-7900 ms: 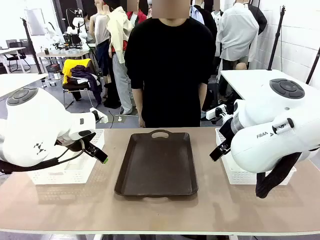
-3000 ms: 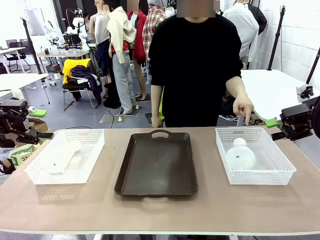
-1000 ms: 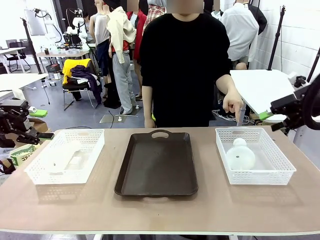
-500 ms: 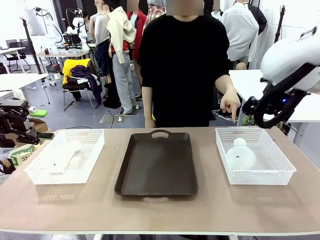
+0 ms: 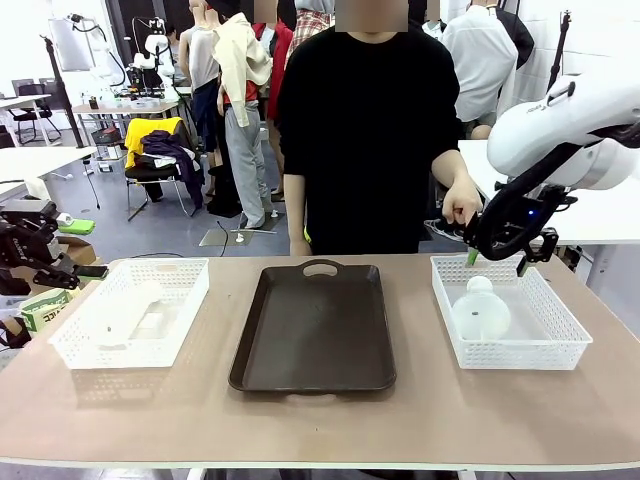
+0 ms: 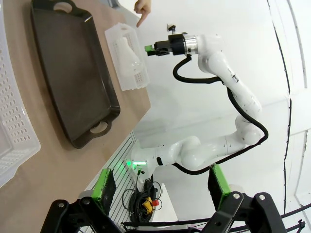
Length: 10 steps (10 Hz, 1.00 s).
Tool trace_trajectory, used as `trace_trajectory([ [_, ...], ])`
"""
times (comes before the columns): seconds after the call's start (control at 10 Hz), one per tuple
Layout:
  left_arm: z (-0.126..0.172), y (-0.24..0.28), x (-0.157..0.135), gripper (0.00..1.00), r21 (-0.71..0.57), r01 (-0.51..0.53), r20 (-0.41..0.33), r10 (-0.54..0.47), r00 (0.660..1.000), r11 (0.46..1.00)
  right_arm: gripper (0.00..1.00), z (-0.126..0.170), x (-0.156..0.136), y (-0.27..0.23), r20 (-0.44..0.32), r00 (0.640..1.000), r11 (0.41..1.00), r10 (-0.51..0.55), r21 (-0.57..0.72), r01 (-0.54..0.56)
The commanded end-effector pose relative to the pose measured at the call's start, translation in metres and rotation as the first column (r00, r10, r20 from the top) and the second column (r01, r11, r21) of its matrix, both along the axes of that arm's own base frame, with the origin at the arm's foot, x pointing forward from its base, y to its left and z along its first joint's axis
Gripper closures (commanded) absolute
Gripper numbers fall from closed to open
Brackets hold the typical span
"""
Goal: Prepare the laboratory tools.
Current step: Pick up the Big flask that the person points to.
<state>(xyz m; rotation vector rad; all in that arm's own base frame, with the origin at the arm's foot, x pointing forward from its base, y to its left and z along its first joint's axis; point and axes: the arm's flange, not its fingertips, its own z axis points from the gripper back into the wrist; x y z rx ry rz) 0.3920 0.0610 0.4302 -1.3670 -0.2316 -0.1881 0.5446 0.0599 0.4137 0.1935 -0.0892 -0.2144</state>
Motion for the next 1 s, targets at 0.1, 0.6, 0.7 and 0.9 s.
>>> trace_trajectory([
  [0.1,0.001,-0.001,-0.002,0.00,0.000,-0.009,0.018,0.009,1.000,1.000,0.00,0.000,0.000,0.000,0.000,1.000,1.000,0.000,0.000,0.000],
  [0.6,0.001,-0.001,-0.002,0.00,0.000,-0.009,0.018,0.009,1.000,1.000,0.00,-0.010,0.005,0.001,-0.012,0.998,0.995,-0.064,-0.076,0.063],
  [0.7,0.001,-0.001,-0.002,0.00,0.000,-0.009,0.018,0.009,1.000,1.000,0.00,-0.016,0.013,0.006,-0.007,0.993,0.986,-0.116,-0.121,0.114],
  [0.9,0.001,-0.001,-0.002,0.00,0.000,-0.009,0.018,0.009,1.000,1.000,0.00,-0.025,0.031,0.018,0.006,0.986,0.967,-0.166,-0.195,0.164],
])
